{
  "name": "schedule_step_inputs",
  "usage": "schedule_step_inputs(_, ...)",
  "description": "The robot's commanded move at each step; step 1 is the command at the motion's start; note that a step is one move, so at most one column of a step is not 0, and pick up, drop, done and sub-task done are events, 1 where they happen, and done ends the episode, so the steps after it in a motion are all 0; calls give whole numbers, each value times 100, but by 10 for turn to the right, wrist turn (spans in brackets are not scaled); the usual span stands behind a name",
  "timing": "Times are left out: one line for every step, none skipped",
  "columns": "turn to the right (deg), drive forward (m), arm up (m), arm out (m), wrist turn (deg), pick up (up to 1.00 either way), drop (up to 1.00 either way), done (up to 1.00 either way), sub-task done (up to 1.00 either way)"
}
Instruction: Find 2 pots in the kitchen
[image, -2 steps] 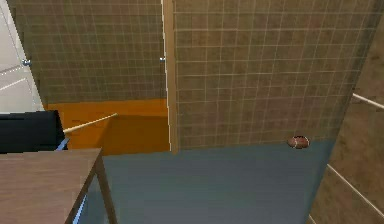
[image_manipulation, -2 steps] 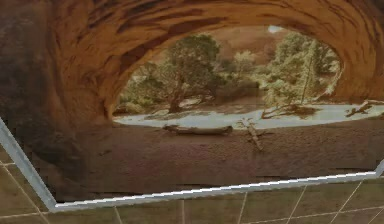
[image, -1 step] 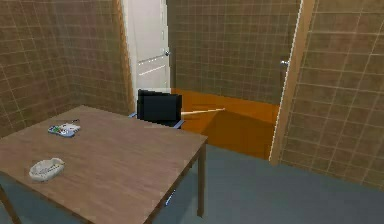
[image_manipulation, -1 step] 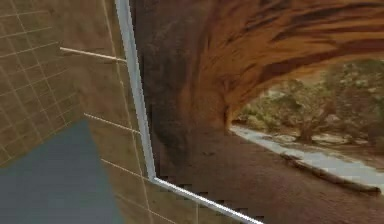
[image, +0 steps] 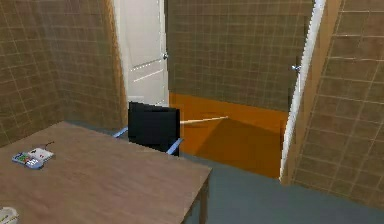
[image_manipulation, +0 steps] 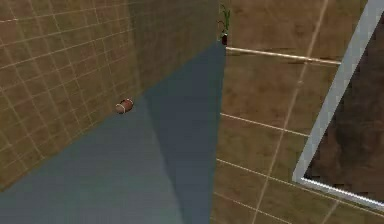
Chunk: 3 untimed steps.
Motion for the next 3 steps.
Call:
schedule_step_inputs(450, 0, 0, 0, 0, 0, 0, 0, 0)
schedule_step_inputs(300, 0, 0, 0, 0, 0, 0, 0, 0)
schedule_step_inputs(30, 0, 0, 0, 0, 0, 0, 0, 0)
